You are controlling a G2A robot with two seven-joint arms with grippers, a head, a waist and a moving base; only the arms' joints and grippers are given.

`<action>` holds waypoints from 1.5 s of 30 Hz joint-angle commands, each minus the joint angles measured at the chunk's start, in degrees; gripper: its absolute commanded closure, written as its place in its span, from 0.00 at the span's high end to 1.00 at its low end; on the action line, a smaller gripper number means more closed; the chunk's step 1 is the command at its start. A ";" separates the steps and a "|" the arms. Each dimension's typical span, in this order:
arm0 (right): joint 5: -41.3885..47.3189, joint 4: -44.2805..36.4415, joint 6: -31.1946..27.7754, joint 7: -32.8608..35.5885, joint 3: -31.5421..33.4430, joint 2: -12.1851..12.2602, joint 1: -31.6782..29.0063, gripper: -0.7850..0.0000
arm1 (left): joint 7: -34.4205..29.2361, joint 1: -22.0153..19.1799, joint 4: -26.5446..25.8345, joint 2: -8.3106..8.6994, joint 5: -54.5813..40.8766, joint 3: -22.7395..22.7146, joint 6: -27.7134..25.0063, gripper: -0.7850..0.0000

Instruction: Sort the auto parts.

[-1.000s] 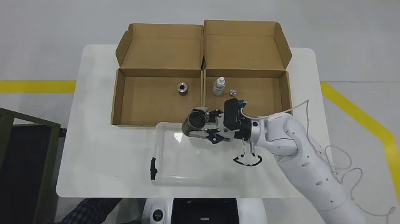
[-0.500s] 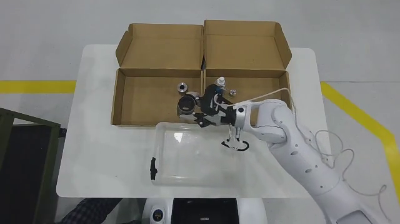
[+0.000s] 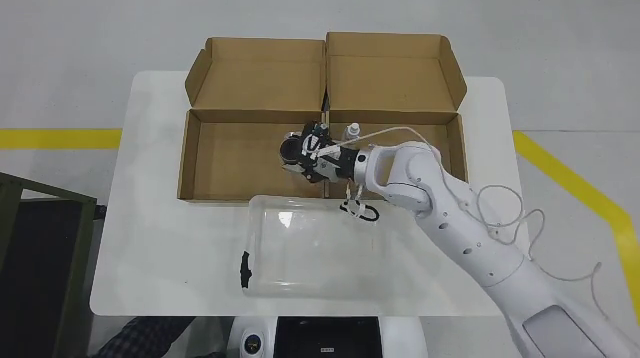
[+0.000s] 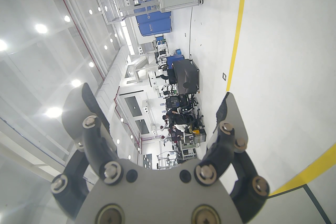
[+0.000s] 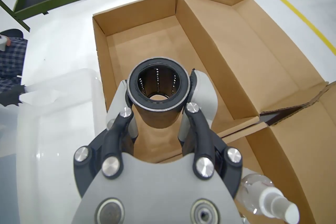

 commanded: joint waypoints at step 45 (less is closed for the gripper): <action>-6.24 11.21 0.34 5.24 -6.43 -5.47 4.60 0.46 | 0.00 0.00 0.00 0.00 0.00 0.00 0.00 1.00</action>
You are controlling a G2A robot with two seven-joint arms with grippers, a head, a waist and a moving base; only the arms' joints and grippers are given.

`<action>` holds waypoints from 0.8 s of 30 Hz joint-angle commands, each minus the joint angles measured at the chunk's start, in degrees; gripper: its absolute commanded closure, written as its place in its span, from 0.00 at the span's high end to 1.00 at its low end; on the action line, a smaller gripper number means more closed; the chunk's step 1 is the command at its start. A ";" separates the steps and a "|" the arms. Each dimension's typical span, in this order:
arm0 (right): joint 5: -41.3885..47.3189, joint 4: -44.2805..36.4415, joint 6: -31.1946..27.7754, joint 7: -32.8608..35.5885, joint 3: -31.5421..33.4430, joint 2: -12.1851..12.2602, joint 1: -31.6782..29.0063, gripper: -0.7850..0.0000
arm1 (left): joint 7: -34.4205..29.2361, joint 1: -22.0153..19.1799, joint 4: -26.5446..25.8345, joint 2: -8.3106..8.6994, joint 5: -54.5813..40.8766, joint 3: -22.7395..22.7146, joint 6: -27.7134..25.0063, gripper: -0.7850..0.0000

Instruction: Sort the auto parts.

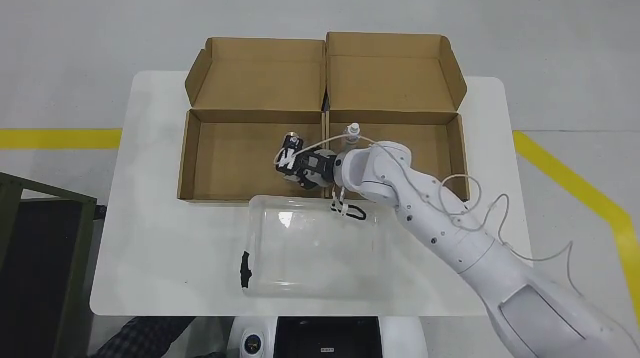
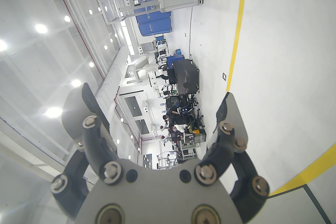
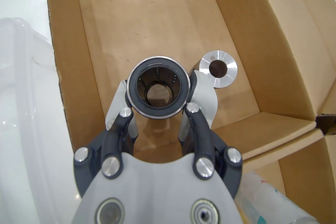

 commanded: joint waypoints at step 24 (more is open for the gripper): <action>-5.47 -21.75 -0.85 -3.56 12.85 4.12 -12.72 0.80 | 0.00 0.00 0.00 0.00 0.00 0.00 0.00 1.00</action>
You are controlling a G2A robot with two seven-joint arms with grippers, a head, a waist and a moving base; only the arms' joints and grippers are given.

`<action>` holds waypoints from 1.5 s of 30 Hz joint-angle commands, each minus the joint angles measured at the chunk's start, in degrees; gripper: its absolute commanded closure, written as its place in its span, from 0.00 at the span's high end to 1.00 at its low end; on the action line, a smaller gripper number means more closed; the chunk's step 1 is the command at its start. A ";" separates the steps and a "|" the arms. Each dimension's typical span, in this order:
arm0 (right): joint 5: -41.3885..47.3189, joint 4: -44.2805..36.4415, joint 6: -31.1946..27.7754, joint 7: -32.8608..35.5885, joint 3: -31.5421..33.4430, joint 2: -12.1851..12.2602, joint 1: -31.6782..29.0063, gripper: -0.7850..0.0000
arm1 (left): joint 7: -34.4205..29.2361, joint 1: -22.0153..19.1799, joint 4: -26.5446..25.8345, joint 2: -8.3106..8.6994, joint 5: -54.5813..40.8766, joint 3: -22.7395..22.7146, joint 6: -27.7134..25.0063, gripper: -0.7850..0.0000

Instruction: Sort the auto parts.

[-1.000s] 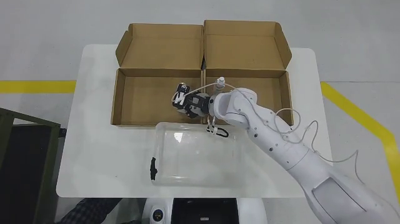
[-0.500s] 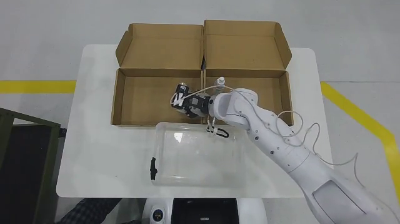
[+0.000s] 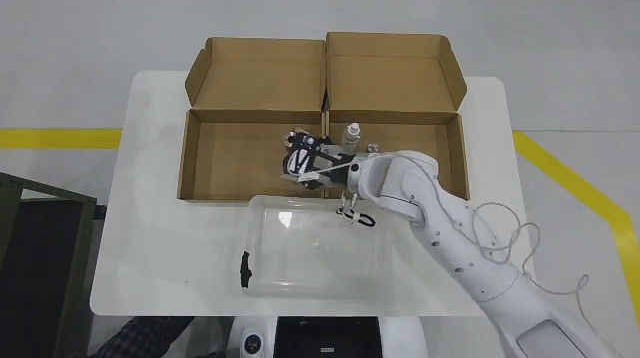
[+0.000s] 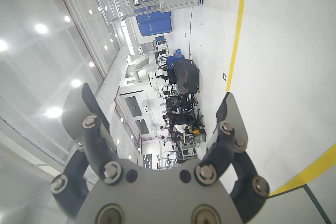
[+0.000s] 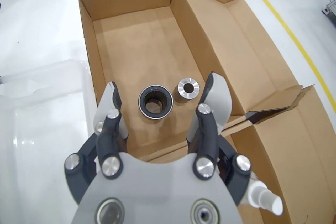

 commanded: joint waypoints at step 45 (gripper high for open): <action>-7.14 -19.07 6.96 -42.98 45.54 7.70 -51.84 1.00 | 0.00 0.00 0.00 0.00 0.00 0.00 0.00 1.00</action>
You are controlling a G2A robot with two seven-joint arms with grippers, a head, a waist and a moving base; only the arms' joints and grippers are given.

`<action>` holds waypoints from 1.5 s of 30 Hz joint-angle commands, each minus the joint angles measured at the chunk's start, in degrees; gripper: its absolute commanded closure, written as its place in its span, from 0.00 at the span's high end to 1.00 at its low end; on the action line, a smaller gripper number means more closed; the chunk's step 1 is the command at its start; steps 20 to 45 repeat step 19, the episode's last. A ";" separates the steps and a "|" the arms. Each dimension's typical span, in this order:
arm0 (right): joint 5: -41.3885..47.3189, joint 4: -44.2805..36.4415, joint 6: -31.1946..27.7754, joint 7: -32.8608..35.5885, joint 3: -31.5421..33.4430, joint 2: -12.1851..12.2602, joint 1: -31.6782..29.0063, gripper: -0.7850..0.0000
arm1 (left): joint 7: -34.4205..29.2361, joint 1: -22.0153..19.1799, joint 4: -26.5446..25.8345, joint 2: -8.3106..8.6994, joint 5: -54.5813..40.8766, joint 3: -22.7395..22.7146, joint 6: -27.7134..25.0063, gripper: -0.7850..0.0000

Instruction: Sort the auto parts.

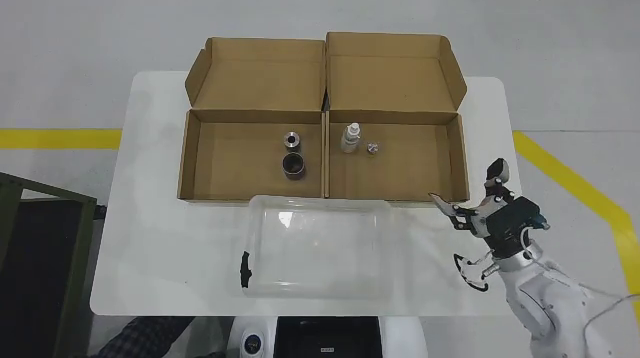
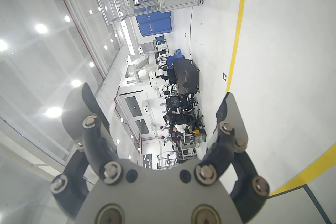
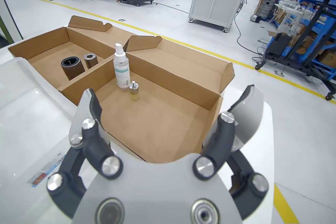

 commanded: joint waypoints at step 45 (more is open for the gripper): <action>0.66 0.14 -0.77 1.73 -0.81 0.00 1.01 1.00 | 0.00 0.00 0.00 0.00 0.00 0.00 0.00 1.00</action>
